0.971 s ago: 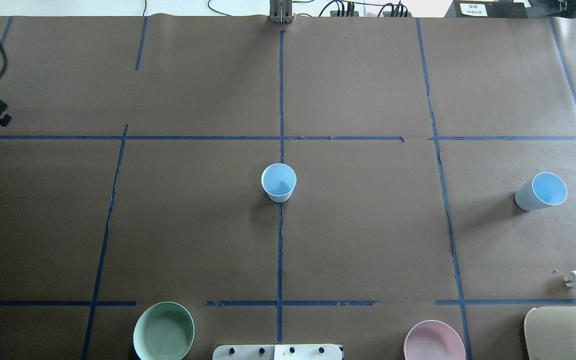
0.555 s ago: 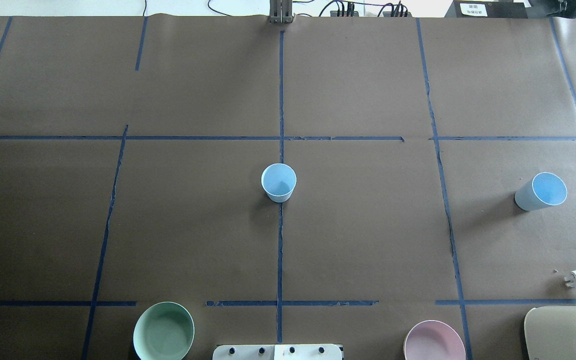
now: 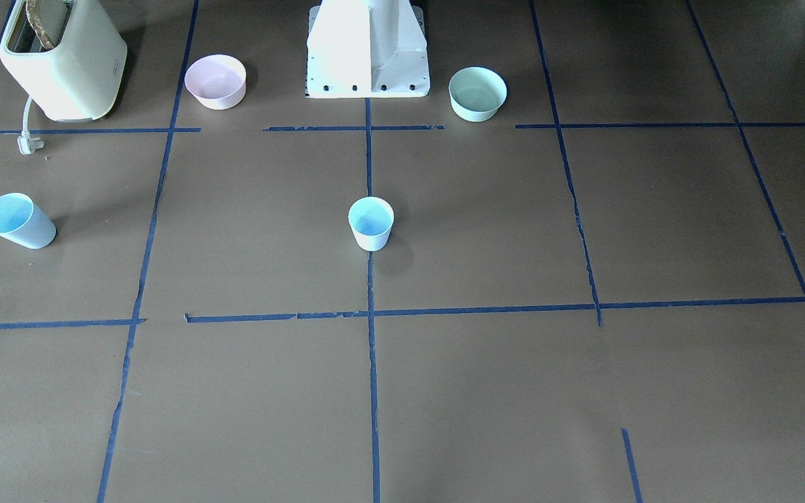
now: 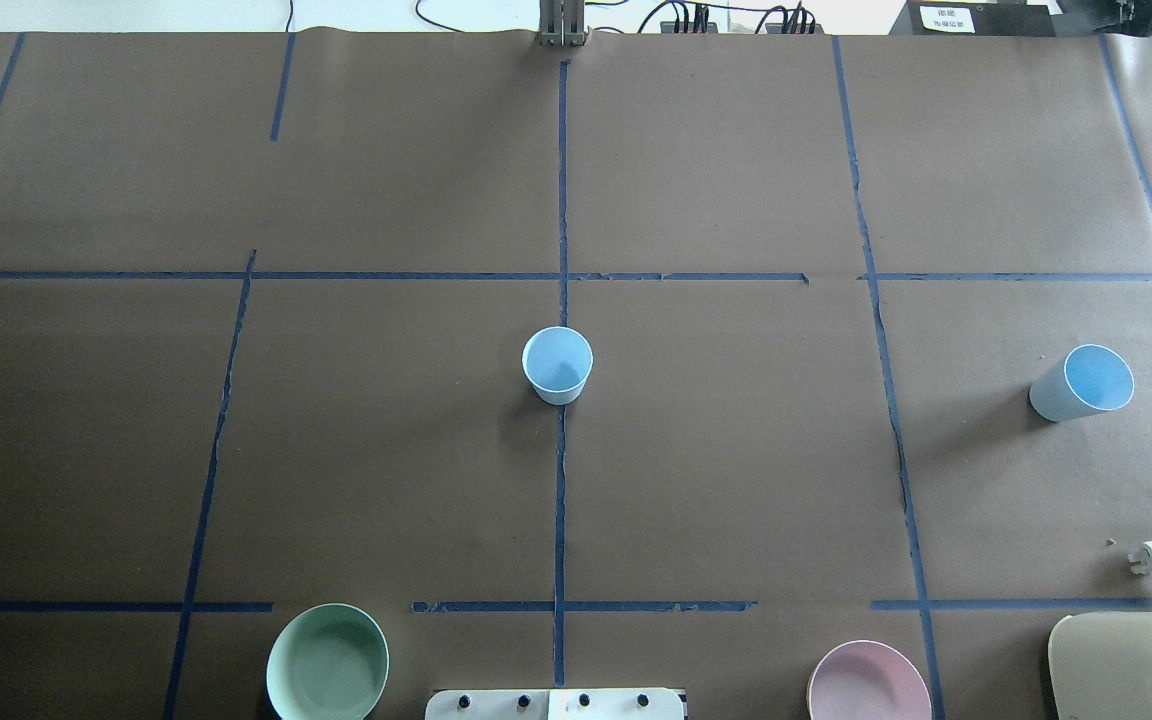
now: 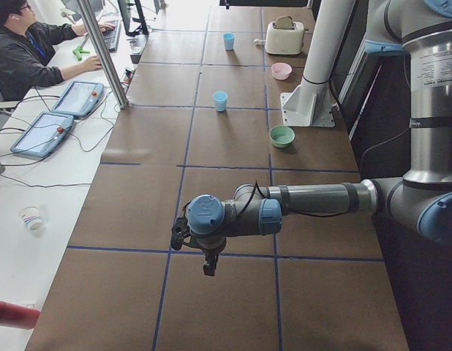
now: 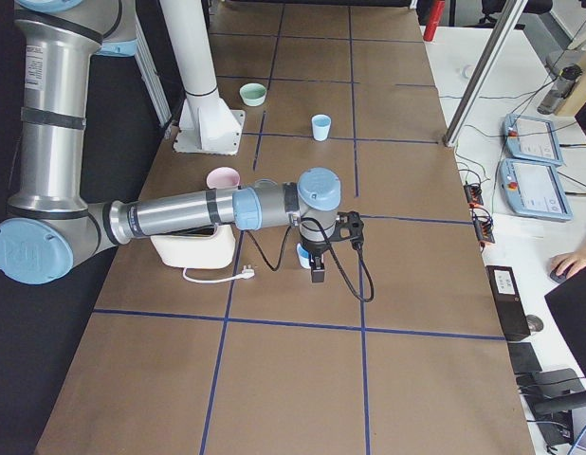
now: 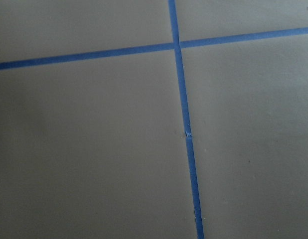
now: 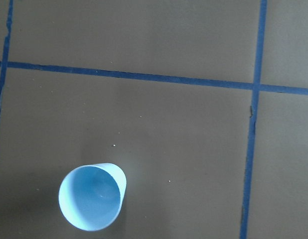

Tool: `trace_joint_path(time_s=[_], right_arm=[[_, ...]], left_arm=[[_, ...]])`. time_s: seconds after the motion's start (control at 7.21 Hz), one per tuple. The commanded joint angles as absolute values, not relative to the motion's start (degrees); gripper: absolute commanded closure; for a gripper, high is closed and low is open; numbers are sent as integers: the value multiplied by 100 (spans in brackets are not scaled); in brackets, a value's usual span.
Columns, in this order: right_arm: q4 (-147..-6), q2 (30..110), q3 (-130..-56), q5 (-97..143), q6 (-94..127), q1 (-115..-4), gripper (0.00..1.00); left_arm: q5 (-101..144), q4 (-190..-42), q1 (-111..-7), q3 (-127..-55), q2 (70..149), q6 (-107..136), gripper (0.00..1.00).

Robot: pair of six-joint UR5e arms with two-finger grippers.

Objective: Stack blue cups with both arms
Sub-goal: 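Move the right gripper down onto the other light blue cup and grasp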

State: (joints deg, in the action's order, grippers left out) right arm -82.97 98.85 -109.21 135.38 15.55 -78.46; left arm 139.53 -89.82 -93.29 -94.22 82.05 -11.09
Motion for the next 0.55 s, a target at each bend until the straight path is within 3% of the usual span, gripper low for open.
trace_joint_path(time_s=[0.0,0.42], right_arm=[[-6861,9976,-10602,13037,3089,-6982,0],[-5679,9976,-9853,12903,3646,-6541,0]], left_arm=[[13966,-9062,-9325,-9431,8183,-1055,0],[13966,-9070,-9334,-9466,8183,-1063,0]])
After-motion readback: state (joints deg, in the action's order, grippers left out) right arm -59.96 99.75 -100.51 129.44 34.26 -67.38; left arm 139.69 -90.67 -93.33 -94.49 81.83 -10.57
